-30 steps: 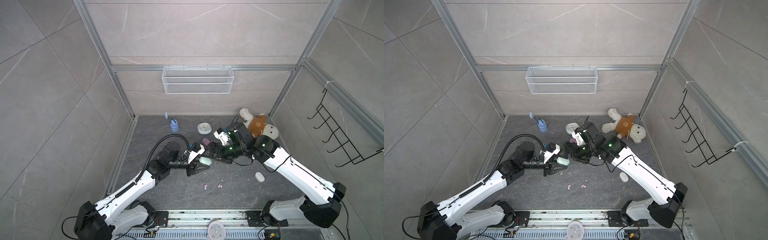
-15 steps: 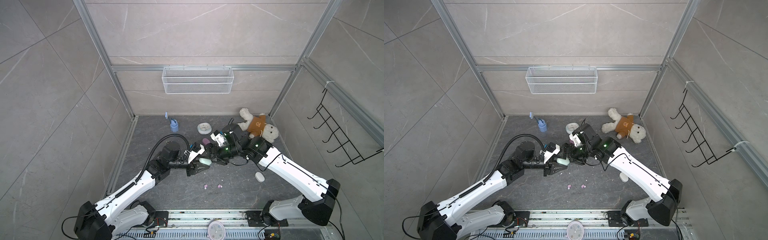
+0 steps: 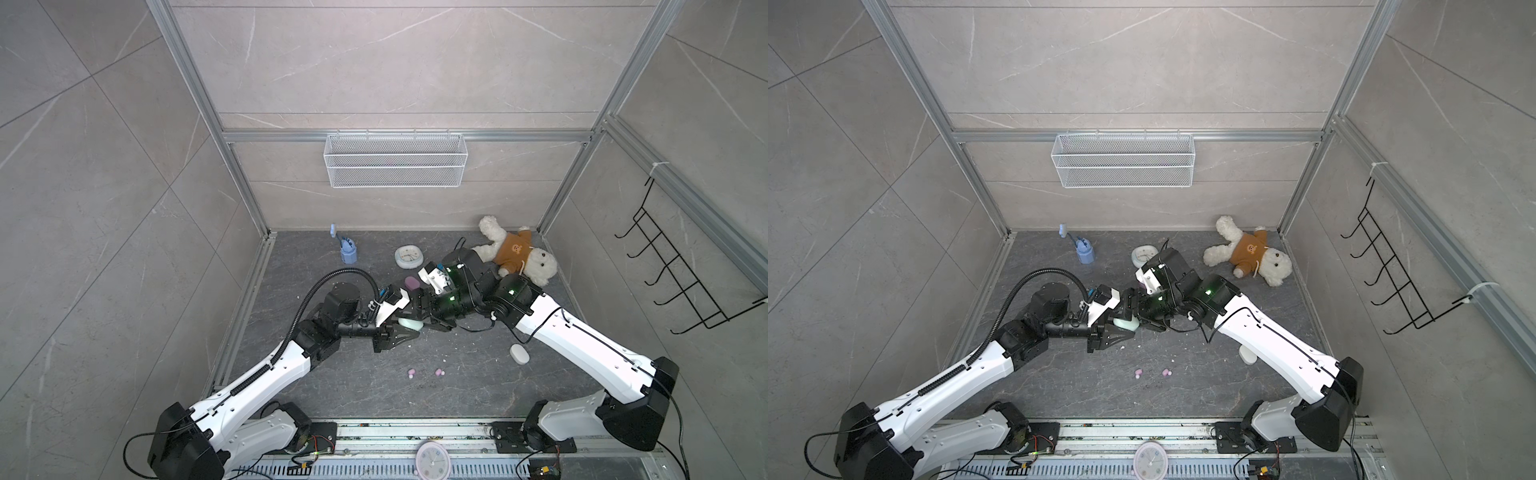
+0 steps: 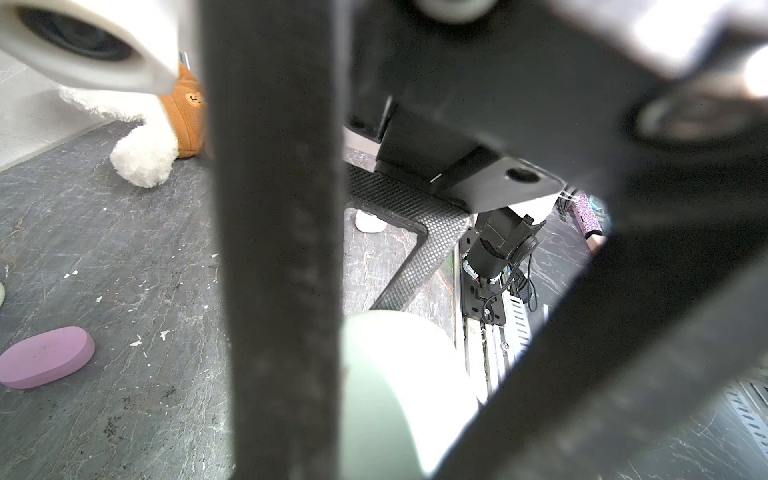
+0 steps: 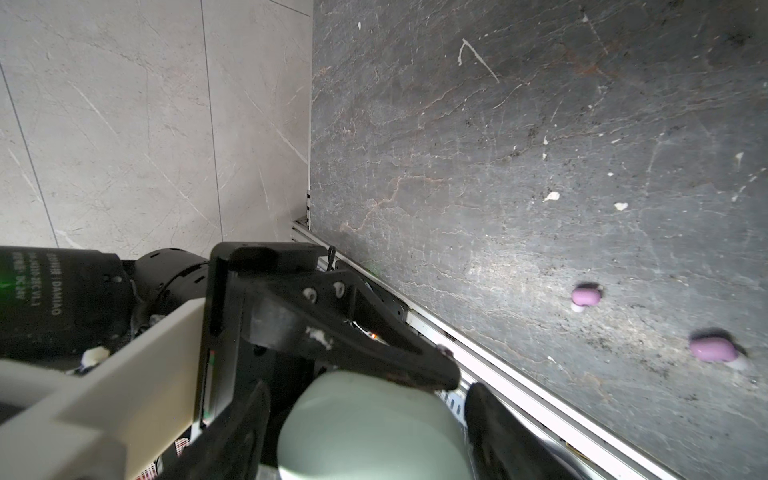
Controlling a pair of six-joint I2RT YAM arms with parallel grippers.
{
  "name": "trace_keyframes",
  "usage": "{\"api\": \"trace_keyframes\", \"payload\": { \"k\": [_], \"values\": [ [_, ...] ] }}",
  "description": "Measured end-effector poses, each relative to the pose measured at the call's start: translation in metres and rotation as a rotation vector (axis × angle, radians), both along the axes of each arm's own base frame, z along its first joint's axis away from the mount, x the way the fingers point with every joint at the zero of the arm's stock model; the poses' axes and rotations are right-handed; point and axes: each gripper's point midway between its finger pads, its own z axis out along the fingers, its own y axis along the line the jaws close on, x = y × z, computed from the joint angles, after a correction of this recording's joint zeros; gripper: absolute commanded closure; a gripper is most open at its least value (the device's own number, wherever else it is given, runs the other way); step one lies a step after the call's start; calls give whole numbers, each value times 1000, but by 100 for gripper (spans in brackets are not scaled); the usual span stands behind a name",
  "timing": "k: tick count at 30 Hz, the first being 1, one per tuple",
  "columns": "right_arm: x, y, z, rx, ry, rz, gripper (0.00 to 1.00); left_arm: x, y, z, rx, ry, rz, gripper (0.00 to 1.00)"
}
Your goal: Insert the wireless bluetooth earbuds into the charging case
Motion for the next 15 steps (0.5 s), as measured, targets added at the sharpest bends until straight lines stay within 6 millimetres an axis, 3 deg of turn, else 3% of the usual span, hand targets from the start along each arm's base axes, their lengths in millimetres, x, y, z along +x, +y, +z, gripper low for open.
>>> {"api": "trace_keyframes", "payload": {
  "k": [15],
  "values": [
    [-3,0,-2,-9,7,3,45,0,0,1,-4,-3,-2,84]
  ]
}}
